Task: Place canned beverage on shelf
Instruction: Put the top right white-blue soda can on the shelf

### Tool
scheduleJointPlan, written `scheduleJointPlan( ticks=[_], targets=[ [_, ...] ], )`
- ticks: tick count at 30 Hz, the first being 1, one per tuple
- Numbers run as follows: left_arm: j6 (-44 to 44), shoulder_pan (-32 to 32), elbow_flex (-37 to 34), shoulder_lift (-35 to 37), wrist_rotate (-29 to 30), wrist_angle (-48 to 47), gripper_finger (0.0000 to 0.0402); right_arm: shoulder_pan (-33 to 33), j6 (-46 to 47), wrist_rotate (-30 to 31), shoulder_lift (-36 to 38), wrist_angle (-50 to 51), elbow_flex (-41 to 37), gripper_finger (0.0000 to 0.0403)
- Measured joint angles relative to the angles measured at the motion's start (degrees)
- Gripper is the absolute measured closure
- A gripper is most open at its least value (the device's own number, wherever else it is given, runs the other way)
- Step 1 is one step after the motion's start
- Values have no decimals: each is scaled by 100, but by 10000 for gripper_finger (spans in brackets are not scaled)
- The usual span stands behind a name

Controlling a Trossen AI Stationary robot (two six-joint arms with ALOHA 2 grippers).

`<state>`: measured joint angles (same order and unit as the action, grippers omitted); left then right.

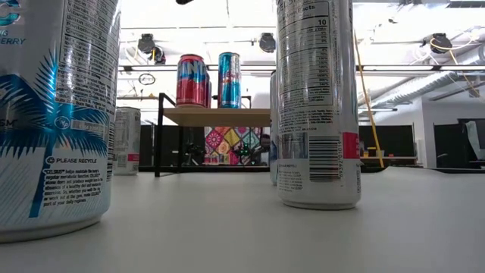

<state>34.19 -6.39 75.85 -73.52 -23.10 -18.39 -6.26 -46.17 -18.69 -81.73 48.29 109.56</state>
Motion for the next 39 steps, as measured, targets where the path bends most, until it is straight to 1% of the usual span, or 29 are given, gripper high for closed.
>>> scheduleJointPlan(
  ticks=[3, 5, 7, 12, 14, 17, 19, 23, 27, 33, 36, 39],
  targets=[
    [-1, 30, 7, -68, -63, 49, 44, 0, -22, 18, -1, -63, 0, 199],
    [0, 55, -2, -84, -49, 2, 52, 0, -18, 21, -40, -50, 0, 199],
    [0, 72, -2, -75, -47, -8, 70, 0, -15, 28, -56, -56, 0, 199],
    [-25, 85, -2, -73, -69, -35, 134, 0, 23, -5, -86, -54, 0, 199],
    [-47, 83, -2, -71, -75, -33, 153, 0, 60, 4, -87, -41, 0, 196],
    [-3, 82, -2, -71, -88, -31, 156, 0, 284, 42, -87, -39, 0, 176],
    [19, 82, -2, -71, -97, -12, 156, 0, 467, 48, -90, -40, 0, 155],
    [1, 78, -2, -71, -55, -11, 143, -4, 877, 89, -92, -89, 0, 108],
    [-6, 77, -2, -71, -30, -37, 145, -3, 1471, 79, -92, -90, 0, 79],
    [-115, 78, -2, -71, 47, 47, 148, -2, 2629, 66, -45, -68, 0, 73],
    [-286, 78, -2, -71, 195, 215, 148, -2, 3420, 80, 30, -58, 0, 75],
    [-498, 82, -2, -69, 473, 478, 148, -64, 4486, 125, 92, -54, 7, 75]
  ],
)
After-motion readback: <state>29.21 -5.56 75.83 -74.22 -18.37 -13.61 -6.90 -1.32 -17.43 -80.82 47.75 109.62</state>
